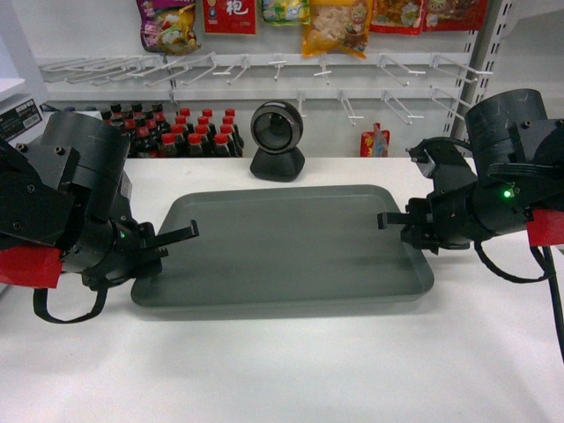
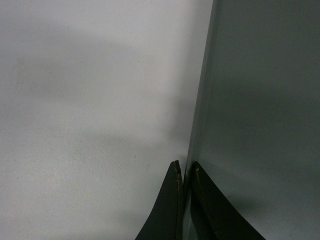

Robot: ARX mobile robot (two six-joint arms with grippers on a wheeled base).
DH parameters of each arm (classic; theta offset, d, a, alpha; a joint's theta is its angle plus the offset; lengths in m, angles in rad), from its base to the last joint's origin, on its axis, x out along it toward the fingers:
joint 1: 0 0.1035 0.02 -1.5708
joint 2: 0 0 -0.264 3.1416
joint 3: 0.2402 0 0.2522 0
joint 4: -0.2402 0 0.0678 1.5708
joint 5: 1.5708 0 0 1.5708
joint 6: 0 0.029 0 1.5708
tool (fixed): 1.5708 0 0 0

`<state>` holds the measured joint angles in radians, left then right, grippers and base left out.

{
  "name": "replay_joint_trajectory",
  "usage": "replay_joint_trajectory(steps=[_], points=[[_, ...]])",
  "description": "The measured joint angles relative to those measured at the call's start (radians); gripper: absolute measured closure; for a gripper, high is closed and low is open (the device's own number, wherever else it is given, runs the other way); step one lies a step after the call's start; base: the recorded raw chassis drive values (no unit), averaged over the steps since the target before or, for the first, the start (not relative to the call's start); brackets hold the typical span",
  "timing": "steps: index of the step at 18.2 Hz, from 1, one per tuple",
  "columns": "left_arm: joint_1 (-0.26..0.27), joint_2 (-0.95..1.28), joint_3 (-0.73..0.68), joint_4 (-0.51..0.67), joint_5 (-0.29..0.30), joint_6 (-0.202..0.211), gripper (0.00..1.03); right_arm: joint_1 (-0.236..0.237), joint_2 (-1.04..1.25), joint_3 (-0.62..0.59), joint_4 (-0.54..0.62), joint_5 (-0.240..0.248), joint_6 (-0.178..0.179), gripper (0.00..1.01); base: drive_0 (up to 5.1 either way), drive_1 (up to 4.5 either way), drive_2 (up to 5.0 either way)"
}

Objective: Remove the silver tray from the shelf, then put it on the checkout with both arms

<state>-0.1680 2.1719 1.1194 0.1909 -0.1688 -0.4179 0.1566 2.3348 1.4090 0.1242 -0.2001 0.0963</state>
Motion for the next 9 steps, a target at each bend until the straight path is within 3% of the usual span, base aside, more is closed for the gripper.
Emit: replay_joint_trajectory(steps=[3, 4, 6, 9], points=[[-0.001, 0.019, 0.029, -0.039, -0.006, 0.014, 1.00, 0.003, 0.022, 0.019, -0.018, 0.026, -0.016, 0.99, 0.0, 0.00, 0.0], [-0.003, 0.019, 0.029, -0.042, -0.006, 0.015, 0.98, 0.003, 0.023, 0.018, -0.021, 0.028, -0.029, 0.93, 0.0, 0.00, 0.0], [-0.008, 0.019, 0.033, -0.034, -0.013, 0.023, 0.81, 0.007, 0.024, 0.010, -0.009, 0.027, -0.052, 0.77, 0.0, 0.00, 0.0], [-0.009, -0.018, 0.006, 0.021, -0.003, 0.042, 0.54, 0.004, -0.009, -0.052, 0.084, 0.035, -0.032, 0.49, 0.0, 0.00, 0.0]])
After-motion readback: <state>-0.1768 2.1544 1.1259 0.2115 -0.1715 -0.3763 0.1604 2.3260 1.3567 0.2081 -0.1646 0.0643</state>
